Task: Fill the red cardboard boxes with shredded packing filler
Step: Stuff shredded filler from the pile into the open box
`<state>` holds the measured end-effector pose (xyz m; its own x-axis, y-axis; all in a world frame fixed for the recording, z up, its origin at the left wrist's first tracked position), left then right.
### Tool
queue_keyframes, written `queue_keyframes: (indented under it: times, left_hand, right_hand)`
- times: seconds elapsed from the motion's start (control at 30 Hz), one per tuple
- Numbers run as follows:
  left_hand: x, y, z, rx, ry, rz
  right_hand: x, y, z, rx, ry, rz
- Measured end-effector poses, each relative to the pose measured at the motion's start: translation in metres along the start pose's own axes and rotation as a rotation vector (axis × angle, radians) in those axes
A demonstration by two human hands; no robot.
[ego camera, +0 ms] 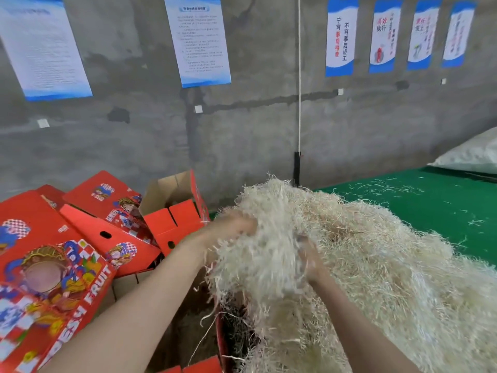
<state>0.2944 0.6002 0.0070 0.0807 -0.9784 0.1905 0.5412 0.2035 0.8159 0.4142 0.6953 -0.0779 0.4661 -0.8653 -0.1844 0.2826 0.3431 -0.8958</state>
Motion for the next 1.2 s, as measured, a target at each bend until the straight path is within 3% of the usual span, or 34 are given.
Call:
queue_keyframes:
  times: [0.07,0.1,0.13,0.2,0.27,0.33,0.43,0.5,0.57,0.7,0.77,0.87,0.97,1.0,1.07,1.13,1.2]
  left_hand:
    - [-0.009,-0.034,-0.045,-0.466,-0.276,0.185]
    - [-0.010,-0.048,-0.057,-0.655,-0.323,0.249]
    - [-0.015,-0.055,-0.057,-0.802,-0.259,0.268]
    - [-0.024,-0.039,-0.028,-0.911,0.094,0.163]
    - [-0.016,-0.010,0.007,-0.647,0.474,-0.095]
    - [0.004,0.010,0.034,-0.199,0.691,-0.343]
    - [0.012,0.001,0.044,0.487,0.726,-0.355]
    - [0.012,-0.012,0.042,0.872,0.676,-0.289]
    - [0.019,-0.016,0.037,1.074,0.579,-0.234]
    - [0.049,-0.014,0.040,1.174,0.428,-0.283]
    - [0.068,-0.017,0.050,1.176,0.375,-0.319]
    - [0.104,-0.023,0.066,1.235,0.293,-0.390]
    - [0.147,-0.041,0.075,1.234,0.280,-0.418]
    - [0.162,-0.048,0.077,1.216,0.290,-0.414]
    - [0.191,-0.073,0.079,1.201,0.344,-0.366]
    - [0.218,-0.100,0.076,1.204,0.400,-0.285]
    - [0.243,-0.132,0.074,1.179,0.469,-0.217]
  right_hand:
    - [-0.003,-0.021,0.011,0.048,0.034,0.092]
    - [-0.003,-0.030,0.011,0.062,0.030,0.143]
    - [-0.001,-0.036,0.010,0.070,0.011,0.180]
    - [0.004,-0.031,0.001,0.121,-0.058,0.223]
    - [0.009,-0.002,-0.019,0.328,-0.198,0.145]
    - [0.012,0.046,-0.025,0.599,-0.303,-0.019]
    - [0.017,0.090,-0.002,0.852,-0.247,-0.194]
    - [0.020,0.101,0.009,0.858,-0.226,-0.283]
    - [0.020,0.095,0.014,0.748,-0.213,-0.338]
    - [0.011,0.035,0.015,0.303,-0.244,-0.205]
    - [0.011,-0.005,0.018,0.242,-0.297,-0.151]
    - [0.019,-0.051,0.018,0.410,-0.362,-0.140]
    - [0.035,-0.122,0.019,0.707,-0.172,0.050]
    - [0.046,-0.149,0.015,0.640,-0.066,0.162]
    - [0.078,-0.183,-0.009,0.189,-0.014,0.296]
    - [0.113,-0.195,-0.067,-0.194,-0.232,0.292]
    - [0.149,-0.187,-0.130,-0.291,-0.462,0.211]
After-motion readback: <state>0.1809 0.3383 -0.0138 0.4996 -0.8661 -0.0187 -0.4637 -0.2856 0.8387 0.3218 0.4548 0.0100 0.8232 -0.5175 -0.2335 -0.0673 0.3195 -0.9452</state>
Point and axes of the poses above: each hand's wrist, its own x-axis away from the middle knuckle, its own z-axis out of the back of the hand, y = z × x, the point moved 10 cm from there along -x, towards the middle knuckle, and after that the axes turned 8 degrees about -y, right-handed, at the moved point
